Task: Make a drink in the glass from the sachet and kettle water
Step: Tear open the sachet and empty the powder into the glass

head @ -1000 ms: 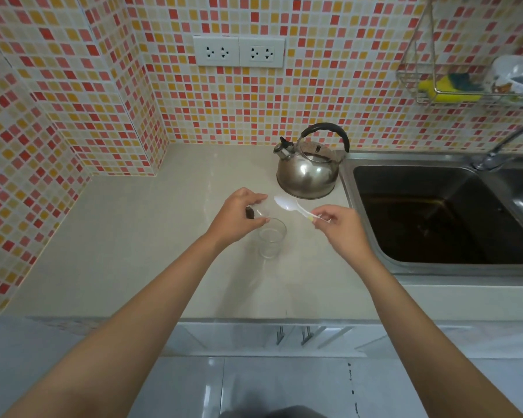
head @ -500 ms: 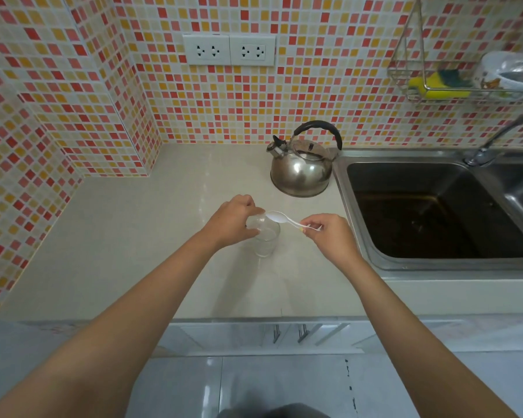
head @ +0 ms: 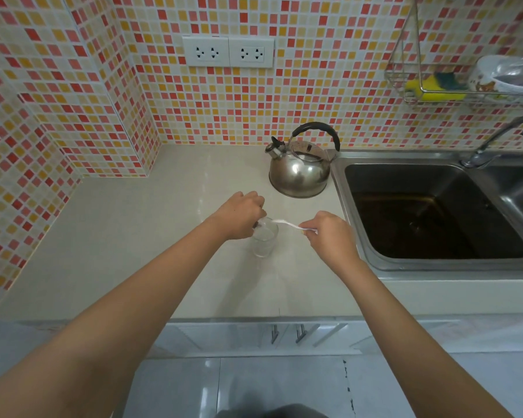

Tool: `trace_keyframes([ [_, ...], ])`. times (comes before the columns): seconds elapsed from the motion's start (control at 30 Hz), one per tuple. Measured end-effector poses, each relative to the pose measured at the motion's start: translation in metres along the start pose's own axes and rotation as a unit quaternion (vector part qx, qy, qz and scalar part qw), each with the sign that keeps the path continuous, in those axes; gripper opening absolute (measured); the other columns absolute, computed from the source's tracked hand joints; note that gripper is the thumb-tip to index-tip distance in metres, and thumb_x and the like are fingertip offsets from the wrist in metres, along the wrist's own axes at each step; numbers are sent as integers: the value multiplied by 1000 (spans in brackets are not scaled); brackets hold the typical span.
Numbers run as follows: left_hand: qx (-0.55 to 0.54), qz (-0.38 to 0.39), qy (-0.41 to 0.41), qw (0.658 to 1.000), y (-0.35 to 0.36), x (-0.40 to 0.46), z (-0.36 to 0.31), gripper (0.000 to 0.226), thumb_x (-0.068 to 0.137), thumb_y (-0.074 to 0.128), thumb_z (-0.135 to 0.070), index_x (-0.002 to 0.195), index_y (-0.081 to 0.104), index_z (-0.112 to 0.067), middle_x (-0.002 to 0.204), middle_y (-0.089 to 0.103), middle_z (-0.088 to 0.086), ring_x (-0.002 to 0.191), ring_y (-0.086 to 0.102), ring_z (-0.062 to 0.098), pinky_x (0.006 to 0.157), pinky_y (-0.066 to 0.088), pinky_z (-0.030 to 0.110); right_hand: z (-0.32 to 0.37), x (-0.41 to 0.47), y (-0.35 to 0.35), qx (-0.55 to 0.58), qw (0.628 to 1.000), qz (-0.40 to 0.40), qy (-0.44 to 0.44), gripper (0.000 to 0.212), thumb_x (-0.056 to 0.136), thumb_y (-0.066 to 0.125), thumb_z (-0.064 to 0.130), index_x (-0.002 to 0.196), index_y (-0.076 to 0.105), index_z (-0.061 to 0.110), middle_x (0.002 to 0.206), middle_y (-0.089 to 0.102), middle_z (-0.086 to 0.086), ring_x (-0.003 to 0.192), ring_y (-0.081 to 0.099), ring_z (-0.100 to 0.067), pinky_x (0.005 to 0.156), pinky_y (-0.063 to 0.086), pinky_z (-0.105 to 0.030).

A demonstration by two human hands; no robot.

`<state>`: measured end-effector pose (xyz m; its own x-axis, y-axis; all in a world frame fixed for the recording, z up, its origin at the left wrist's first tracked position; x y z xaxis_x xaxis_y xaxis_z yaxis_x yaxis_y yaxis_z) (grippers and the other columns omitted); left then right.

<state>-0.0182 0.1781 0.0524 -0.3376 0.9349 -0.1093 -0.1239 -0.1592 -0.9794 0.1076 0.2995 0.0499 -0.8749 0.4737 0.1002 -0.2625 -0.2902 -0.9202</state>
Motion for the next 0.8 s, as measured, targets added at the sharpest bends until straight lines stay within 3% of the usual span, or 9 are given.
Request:
trace_keyframes([
  [0.3, 143, 31, 92, 985, -3, 10, -15, 22, 88, 55, -6, 102, 69, -15, 104, 58, 3, 102, 49, 22, 71, 37, 30, 11, -2, -2, -82, 995, -16, -52, 26, 93, 56, 15, 112, 71, 23, 90, 62, -4, 84, 55, -19, 58, 32, -26],
  [0.4, 160, 21, 116, 980, -4, 12, -21, 27, 89, 55, -5, 111, 68, -15, 108, 58, 4, 103, 49, 22, 72, 40, 30, 12, -3, -1, -97, 993, -18, -60, 26, 92, 56, 14, 111, 72, 23, 89, 62, -5, 85, 56, -20, 58, 37, -28],
  [0.8, 159, 16, 103, 982, -1, 14, -21, 28, 89, 56, -6, 114, 66, -15, 108, 57, 4, 101, 51, 22, 70, 38, 28, 13, 0, 1, -113, 991, -21, -72, 29, 92, 57, 11, 115, 70, 23, 90, 62, -5, 85, 55, -19, 57, 34, -26],
])
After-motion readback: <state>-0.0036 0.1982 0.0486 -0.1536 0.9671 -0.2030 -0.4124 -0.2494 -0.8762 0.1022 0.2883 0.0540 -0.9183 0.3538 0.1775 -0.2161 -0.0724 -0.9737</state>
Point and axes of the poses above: each hand's wrist, its own x-axis towards the middle knuckle, its own y-axis out of the palm, z = x × y, the point moved 6 cm from there along x, towards the middle knuckle
